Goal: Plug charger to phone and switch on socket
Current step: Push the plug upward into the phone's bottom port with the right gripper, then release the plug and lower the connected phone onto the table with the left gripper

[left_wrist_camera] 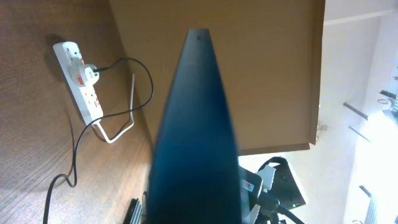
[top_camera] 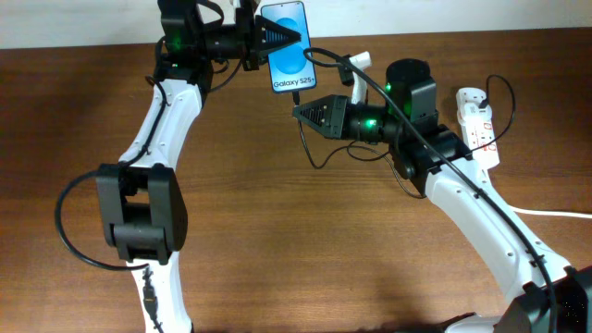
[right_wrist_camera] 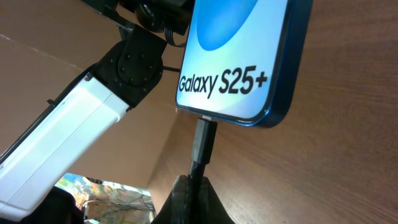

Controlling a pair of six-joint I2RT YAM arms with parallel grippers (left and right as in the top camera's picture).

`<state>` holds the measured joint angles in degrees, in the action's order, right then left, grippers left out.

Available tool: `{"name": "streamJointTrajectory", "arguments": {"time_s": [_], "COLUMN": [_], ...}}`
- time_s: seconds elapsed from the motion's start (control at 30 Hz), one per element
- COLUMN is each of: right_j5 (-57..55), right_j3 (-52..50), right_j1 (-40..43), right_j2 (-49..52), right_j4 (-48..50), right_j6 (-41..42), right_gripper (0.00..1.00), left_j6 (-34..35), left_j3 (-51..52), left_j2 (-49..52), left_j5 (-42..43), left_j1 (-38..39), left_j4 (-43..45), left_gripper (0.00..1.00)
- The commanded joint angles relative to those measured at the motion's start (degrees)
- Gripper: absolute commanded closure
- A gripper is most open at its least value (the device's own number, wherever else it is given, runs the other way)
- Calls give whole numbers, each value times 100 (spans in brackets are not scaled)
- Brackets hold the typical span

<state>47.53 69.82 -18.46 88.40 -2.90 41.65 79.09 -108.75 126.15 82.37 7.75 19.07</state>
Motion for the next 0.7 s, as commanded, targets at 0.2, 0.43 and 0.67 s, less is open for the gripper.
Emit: {"name": "streamJointTrajectory", "arguments": {"time_s": [0.2,0.43,0.67], "right_j5": [-503,-4,-94], "right_j3": [68,68,68], "right_j1": [203,258,667], "right_j2": [87,85,83], "right_j4": [-4,-42,-960], "right_j6": [-50,-136,-636], "right_gripper": [85,80,59], "left_j6": [-127,-656,-1635], "left_j3": [-94,-94,-94], "left_j2": [-4,164,1019], "left_j5": [776,726,785], "left_j1": [63,-144,-179], "left_j4": [13,11,-549], "left_gripper": [100,100,100]}}
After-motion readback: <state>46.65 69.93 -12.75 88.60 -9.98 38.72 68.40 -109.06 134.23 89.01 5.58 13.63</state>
